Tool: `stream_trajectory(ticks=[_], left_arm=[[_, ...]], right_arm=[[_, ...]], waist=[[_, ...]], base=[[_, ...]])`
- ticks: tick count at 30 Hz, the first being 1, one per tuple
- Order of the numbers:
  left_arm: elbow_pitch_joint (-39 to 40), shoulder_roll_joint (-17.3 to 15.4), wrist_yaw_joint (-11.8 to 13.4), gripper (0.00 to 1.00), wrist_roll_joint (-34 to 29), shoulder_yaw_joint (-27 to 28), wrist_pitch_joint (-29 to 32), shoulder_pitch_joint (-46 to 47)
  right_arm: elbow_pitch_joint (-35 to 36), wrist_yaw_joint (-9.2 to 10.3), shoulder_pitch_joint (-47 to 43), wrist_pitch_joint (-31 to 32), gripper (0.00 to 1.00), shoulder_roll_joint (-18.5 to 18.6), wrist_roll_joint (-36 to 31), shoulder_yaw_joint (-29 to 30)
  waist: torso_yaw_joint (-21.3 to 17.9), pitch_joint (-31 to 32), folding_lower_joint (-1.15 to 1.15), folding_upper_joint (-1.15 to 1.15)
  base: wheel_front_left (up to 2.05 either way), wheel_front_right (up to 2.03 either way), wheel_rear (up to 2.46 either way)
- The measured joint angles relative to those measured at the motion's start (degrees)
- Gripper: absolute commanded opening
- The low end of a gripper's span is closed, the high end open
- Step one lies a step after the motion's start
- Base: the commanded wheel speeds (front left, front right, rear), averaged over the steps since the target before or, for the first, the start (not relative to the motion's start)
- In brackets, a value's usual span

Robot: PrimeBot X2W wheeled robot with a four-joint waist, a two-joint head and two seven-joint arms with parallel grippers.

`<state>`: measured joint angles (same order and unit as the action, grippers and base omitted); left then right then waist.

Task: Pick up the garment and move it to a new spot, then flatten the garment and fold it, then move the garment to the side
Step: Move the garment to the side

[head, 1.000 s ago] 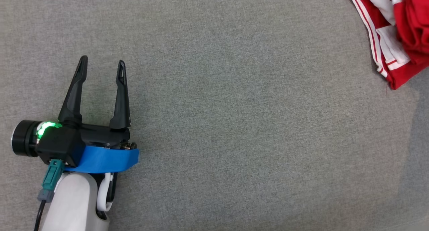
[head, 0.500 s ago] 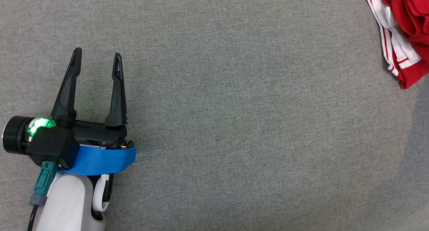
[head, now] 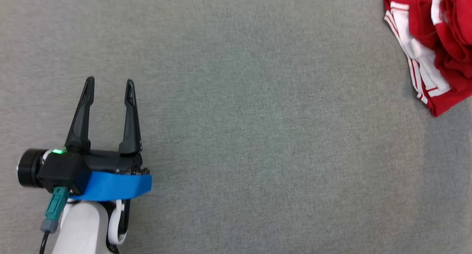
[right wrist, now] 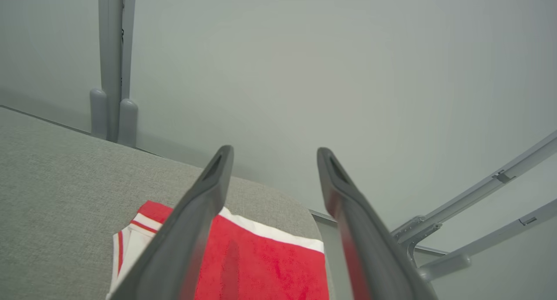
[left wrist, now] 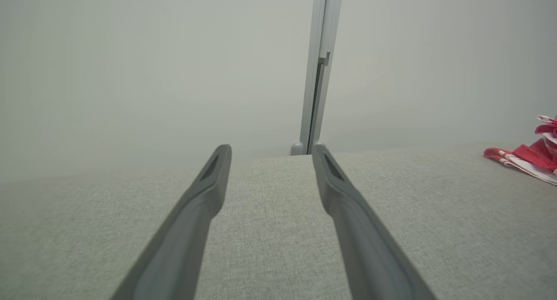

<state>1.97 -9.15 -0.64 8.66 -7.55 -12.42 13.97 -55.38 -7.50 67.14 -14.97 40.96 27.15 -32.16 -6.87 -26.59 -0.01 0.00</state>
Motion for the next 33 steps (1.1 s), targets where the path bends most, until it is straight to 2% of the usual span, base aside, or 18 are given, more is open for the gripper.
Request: stream_trajectory(ticks=[8,15,24,33], left_arm=[[-3.45,0.64,0.38,1.0,2.24,1.26,-1.36,-4.47],[-6.64,1.13,0.36,1.0,3.86,1.7,-1.91,-8.49],[-10.14,1.69,0.11,1.0,4.99,2.04,-2.38,-11.72],[-12.48,1.96,0.01,1.0,5.46,1.94,-2.49,-12.69]], right_arm=[[14.29,0.0,-12.0,0.0,1.0,-7.6,-3.78,5.84],[23.08,-0.01,-24.23,0.0,1.0,-14.1,-6.8,7.53],[30.9,0.0,-39.69,0.0,1.0,-18.31,-8.72,13.83],[38.11,0.0,-54.75,0.0,1.0,-22.6,-11.12,24.71]], waist=[[3.03,8.09,-0.01,0.0],[4.46,14.27,-0.01,0.0],[4.4,20.03,0.0,0.0],[5.17,23.22,0.0,0.0]], base=[[0.0,0.0,0.0],[0.0,0.0,0.0],[0.0,0.0,0.0],[0.0,0.0,0.0]])
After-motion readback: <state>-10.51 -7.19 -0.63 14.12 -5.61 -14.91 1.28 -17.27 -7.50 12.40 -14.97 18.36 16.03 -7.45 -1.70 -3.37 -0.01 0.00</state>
